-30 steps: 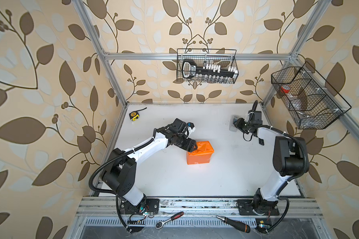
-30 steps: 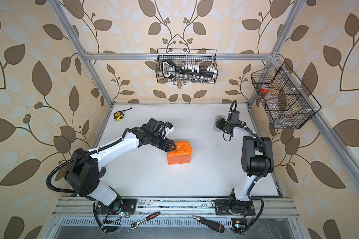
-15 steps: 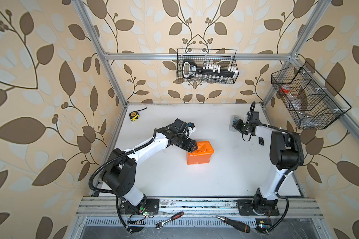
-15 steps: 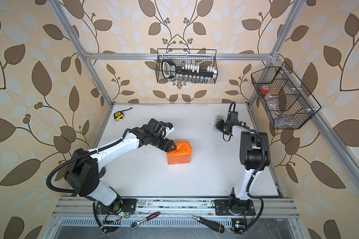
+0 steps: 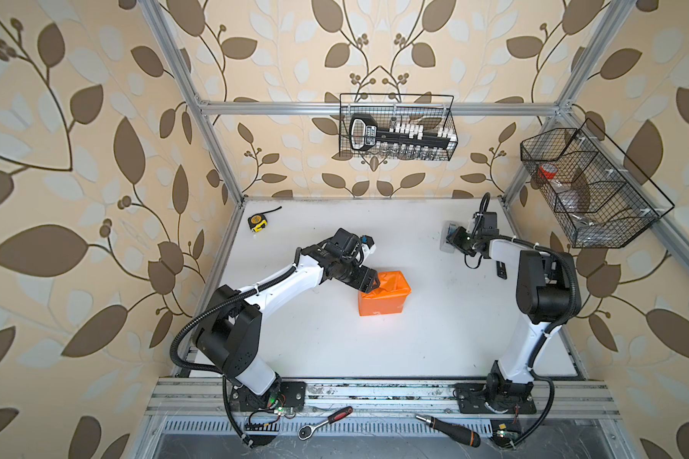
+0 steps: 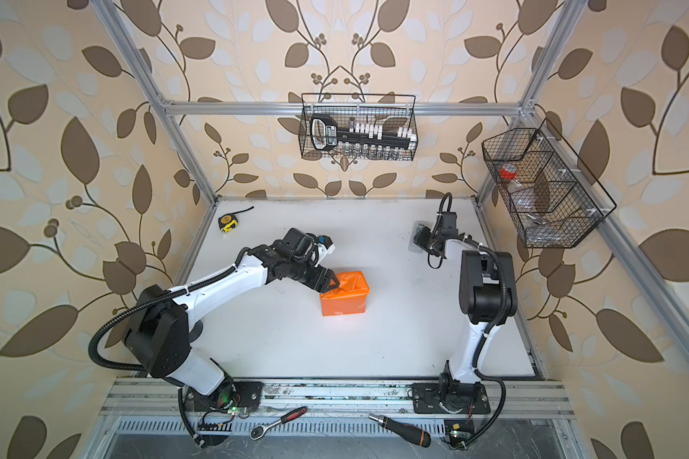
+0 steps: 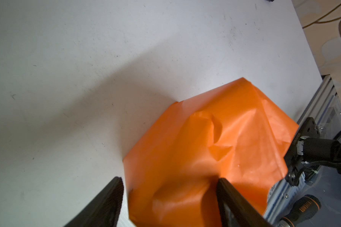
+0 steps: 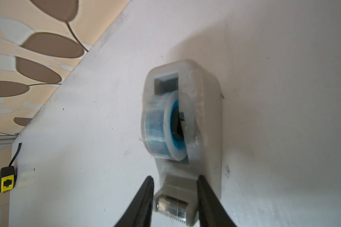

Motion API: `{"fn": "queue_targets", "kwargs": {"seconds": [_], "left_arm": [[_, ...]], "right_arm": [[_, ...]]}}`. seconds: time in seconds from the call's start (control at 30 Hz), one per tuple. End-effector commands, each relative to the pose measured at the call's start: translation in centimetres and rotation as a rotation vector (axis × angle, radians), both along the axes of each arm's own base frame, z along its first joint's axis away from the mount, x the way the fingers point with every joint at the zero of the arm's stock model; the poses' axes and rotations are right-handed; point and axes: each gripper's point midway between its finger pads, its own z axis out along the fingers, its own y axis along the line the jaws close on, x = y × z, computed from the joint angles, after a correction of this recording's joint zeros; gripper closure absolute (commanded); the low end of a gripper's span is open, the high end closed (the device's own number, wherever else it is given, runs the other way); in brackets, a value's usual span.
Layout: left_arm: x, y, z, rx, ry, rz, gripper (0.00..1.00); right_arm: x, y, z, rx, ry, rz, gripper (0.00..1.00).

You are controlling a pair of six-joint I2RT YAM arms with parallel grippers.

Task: Wrap a gift box in wrapping paper
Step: Tear off the tape with the cutter.

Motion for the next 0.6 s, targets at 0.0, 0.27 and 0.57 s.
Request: {"fn": "queue_targets", "kwargs": {"seconds": [0.0, 0.27, 0.57], "left_arm": [[-1.3, 0.7, -1.7, 0.063, 0.031, -0.028, 0.24], [-1.4, 0.6, -2.0, 0.067, 0.037, -0.032, 0.23], [-1.5, 0.5, -2.3, 0.072, 0.045, -0.038, 0.23]], "right_arm": [[1.2, 1.3, 0.1, 0.049, -0.014, 0.044, 0.64], [1.8, 2.2, -0.5, 0.107, -0.019, 0.06, 0.68], [1.2, 2.7, -1.3, 0.159, 0.009, 0.05, 0.74]]}}
